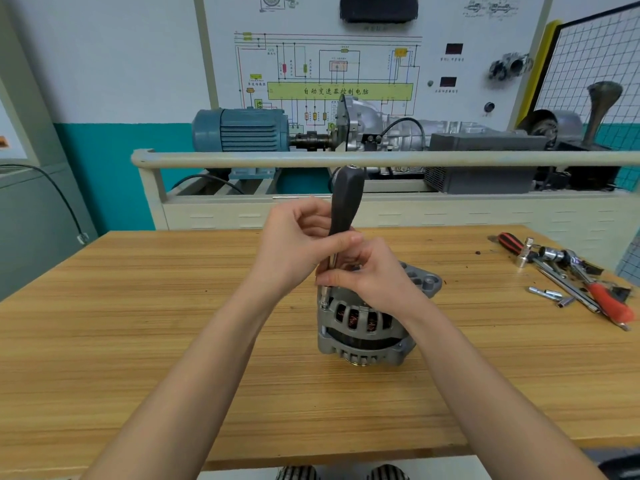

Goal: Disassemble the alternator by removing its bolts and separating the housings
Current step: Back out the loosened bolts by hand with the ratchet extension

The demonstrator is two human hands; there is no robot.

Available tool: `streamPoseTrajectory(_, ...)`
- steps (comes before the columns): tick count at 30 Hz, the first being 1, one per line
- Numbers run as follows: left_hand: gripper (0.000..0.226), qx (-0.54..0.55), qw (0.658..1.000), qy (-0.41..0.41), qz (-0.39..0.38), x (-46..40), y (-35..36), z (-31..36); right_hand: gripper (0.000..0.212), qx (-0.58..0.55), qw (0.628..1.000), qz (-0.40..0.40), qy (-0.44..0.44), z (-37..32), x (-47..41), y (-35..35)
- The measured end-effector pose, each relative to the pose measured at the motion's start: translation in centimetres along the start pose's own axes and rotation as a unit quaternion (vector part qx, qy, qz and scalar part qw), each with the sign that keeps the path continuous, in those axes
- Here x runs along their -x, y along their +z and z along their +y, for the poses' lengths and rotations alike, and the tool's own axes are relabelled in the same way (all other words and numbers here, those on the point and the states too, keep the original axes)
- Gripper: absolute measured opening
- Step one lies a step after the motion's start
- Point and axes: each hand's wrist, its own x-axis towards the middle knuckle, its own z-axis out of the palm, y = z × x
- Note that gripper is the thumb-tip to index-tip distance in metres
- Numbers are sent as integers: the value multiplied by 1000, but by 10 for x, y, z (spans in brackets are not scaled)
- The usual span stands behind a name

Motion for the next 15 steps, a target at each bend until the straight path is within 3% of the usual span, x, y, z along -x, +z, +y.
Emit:
streamPoseTrajectory(3, 29, 112, 988, -36, -100, 1, -11, -5, 15, -4, 1000, -20, 15, -1, 0, 0)
streamPoseTrajectory(5, 30, 163, 980, -48, -107, 2, -14, -8, 9, 15, 999, -37, 21, -1, -1, 0)
streamPoseTrajectory(9, 30, 128, 991, -47, -6, 1, -9, -8, 7, 21, 999, -45, 19, -2, 0, 0)
streamPoseTrajectory(15, 31, 63, 993, -29, 94, 4, 5, -6, 9, 9, 1000, 22, 10, -4, -1, 1)
